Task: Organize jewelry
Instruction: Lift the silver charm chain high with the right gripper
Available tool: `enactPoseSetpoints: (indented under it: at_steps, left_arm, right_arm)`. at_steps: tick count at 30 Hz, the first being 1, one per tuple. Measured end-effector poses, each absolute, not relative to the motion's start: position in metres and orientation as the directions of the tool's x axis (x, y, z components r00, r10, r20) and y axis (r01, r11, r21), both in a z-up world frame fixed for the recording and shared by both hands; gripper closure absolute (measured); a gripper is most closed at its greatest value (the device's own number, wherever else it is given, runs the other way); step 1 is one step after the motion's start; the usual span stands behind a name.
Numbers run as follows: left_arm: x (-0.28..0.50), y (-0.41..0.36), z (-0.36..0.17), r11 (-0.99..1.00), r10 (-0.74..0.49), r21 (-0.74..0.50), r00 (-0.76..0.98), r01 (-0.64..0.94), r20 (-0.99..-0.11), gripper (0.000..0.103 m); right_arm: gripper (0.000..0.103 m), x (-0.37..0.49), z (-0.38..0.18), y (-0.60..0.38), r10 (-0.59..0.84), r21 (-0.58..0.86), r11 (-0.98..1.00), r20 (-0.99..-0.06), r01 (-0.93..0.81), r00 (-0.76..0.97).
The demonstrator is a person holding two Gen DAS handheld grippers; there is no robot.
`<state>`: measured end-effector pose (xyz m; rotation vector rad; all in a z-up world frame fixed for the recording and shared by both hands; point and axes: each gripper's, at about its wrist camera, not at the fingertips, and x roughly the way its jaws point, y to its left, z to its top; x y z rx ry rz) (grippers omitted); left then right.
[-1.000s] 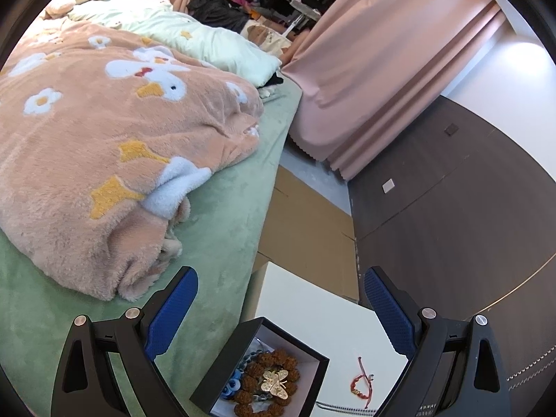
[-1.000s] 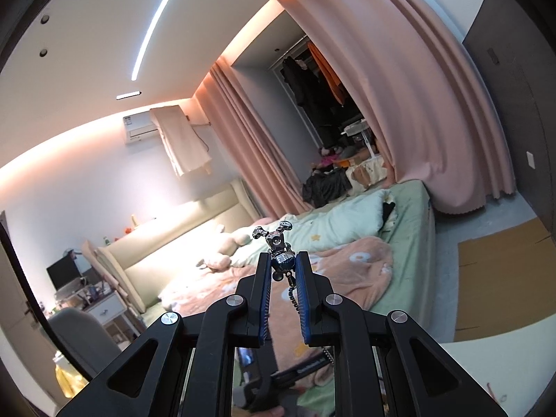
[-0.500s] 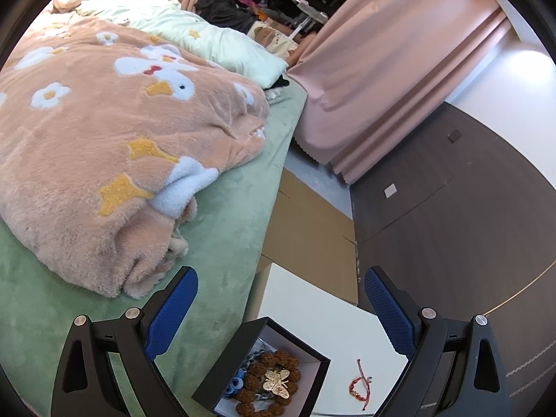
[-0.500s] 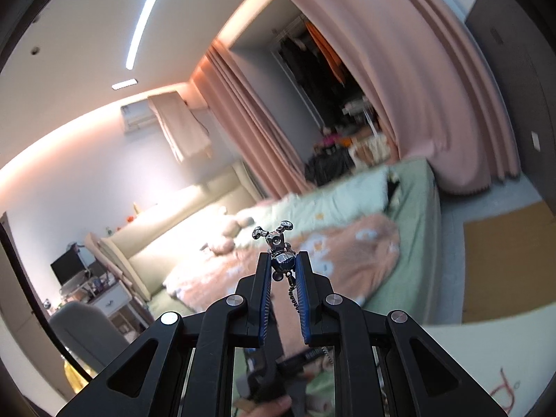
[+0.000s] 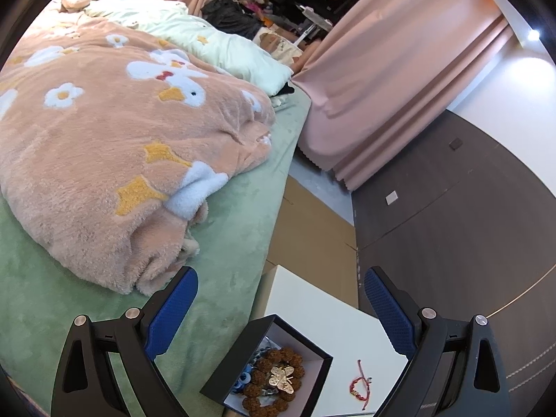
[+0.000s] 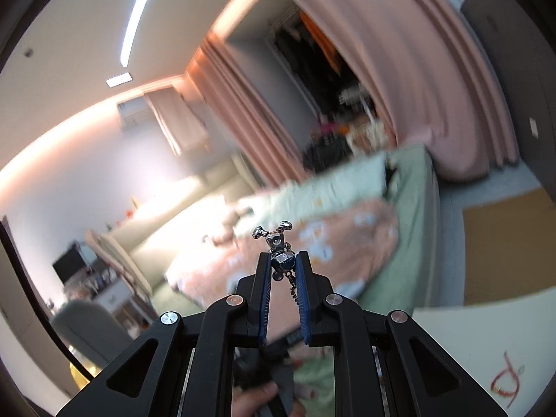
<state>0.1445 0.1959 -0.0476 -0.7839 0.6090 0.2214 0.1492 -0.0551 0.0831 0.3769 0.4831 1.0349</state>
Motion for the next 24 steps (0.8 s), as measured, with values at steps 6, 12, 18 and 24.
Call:
enactPoseSetpoints:
  at_steps: [6,12,18,24]
  left_arm:
    - [0.149,0.197,-0.05,0.706,-0.029,-0.578,0.798,-0.41,-0.602,0.006]
    - [0.155,0.2,-0.05,0.699,-0.026,-0.585,0.803,-0.411,-0.595,0.006]
    - [0.165,0.204,-0.054,0.692,-0.039,-0.593,0.799,-0.412,-0.601,0.006]
    - [0.162,0.21,-0.053,0.673,-0.045,-0.612,0.803,-0.415,-0.594,0.006]
  right_arm:
    - [0.087,0.134,0.115,-0.087,0.881,0.508,0.439,-0.083,-0.741,0.465]
    - [0.087,0.133,0.122,-0.081,0.893,0.513,0.41,-0.057,-0.754,0.447]
    - [0.087,0.135,0.122,-0.071,0.906,0.516,0.379,-0.037,-0.768,0.422]
    - [0.087,0.142,0.114,-0.062,0.918,0.547,0.354,-0.047,-0.759,0.395]
